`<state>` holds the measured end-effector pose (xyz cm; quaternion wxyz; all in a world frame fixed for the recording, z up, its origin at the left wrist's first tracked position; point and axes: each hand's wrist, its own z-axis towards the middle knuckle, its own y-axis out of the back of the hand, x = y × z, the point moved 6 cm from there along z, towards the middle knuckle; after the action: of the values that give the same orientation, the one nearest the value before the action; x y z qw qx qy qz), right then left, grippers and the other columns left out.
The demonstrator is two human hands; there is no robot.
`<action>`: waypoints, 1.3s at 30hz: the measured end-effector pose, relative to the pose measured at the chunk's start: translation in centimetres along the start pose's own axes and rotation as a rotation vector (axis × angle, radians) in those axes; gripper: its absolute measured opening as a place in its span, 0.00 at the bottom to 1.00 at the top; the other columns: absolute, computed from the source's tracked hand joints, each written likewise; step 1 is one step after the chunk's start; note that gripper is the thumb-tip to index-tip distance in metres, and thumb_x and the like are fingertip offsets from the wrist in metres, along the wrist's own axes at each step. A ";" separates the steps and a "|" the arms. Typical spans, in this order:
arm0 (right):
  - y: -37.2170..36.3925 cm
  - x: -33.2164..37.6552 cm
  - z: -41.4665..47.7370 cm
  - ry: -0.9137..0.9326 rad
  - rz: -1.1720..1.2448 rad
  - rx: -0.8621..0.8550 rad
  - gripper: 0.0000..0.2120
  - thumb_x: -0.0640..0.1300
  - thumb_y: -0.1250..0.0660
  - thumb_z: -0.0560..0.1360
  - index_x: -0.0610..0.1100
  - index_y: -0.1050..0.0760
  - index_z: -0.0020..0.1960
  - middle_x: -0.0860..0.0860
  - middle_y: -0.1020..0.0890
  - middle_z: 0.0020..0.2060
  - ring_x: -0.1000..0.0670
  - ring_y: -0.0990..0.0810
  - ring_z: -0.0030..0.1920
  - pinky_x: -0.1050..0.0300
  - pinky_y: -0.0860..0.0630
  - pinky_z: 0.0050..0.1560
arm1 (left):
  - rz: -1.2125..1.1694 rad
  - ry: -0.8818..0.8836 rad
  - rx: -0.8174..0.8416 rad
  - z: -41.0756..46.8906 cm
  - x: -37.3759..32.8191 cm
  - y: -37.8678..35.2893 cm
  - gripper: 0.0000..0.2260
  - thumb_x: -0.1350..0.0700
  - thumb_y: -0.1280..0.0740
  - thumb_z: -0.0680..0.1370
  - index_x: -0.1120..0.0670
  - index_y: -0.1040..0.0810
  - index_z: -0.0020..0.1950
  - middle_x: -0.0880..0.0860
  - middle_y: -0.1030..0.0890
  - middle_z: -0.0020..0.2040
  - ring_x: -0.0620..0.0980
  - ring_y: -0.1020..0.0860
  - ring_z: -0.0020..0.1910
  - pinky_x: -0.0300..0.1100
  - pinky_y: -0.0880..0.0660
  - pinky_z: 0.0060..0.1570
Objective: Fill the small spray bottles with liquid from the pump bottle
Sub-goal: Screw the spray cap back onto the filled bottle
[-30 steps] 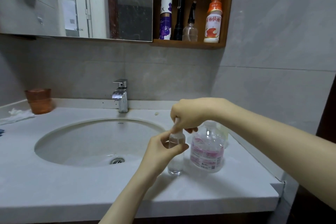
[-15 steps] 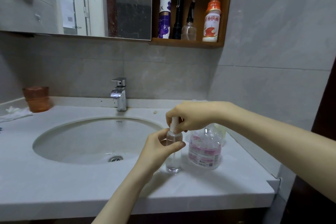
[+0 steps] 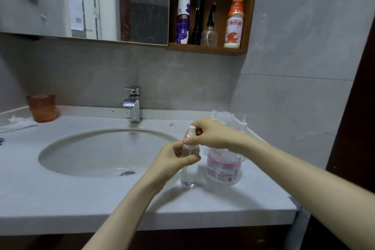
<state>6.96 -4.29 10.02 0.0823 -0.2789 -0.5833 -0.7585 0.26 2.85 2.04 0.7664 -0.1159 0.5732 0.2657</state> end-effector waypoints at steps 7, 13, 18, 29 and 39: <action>-2.4 -1.6 -0.7 0.144 0.593 -0.182 0.06 0.33 0.39 0.78 0.41 0.26 0.51 0.46 0.19 0.45 0.56 0.19 0.44 0.59 0.23 0.43 | 0.004 0.015 0.117 -0.1 -0.4 0.7 0.16 0.56 0.28 0.70 0.59 0.20 0.57 0.56 0.17 0.54 0.51 0.20 0.57 0.48 0.27 0.63; -2.9 -1.8 -0.9 0.148 0.624 -0.393 0.09 0.33 0.37 0.76 0.45 0.24 0.42 0.46 0.19 0.39 0.50 0.20 0.43 0.51 0.23 0.50 | 0.039 -0.077 0.061 -0.4 -0.7 0.4 0.09 0.61 0.30 0.74 0.55 0.19 0.54 0.51 0.15 0.49 0.45 0.19 0.52 0.39 0.24 0.55; -3.1 -2.0 -1.0 0.124 0.521 -0.600 0.04 0.35 0.35 0.74 0.40 0.23 0.40 0.43 0.18 0.36 0.43 0.20 0.42 0.50 0.24 0.46 | 0.092 -0.163 -0.088 -0.3 -0.7 -0.1 0.09 0.51 0.30 0.69 0.51 0.18 0.47 0.60 0.16 0.45 0.44 0.22 0.43 0.43 0.26 0.47; -3.6 -2.1 -1.3 0.116 0.620 -0.538 0.14 0.37 0.35 0.76 0.50 0.29 0.58 0.47 0.17 0.42 0.52 0.19 0.41 0.61 0.22 0.45 | 0.238 -0.095 -0.082 0.3 -0.7 -0.3 0.16 0.52 0.31 0.66 0.50 0.20 0.53 0.54 0.17 0.48 0.49 0.20 0.48 0.43 0.25 0.50; -5.2 -1.5 -2.4 0.110 0.430 -0.623 0.28 0.37 0.34 0.73 0.58 0.35 0.67 0.54 0.26 0.54 0.60 0.22 0.45 0.74 0.28 0.47 | 0.191 -0.032 -0.033 -0.9 -0.3 -0.2 0.14 0.68 0.32 0.70 0.48 0.22 0.45 0.44 0.17 0.47 0.43 0.20 0.48 0.32 0.25 0.44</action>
<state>5.13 -5.26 4.50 0.1820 -0.3656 -0.2477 -0.8785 -0.40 2.16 2.00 0.7446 -0.0691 0.5650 0.3486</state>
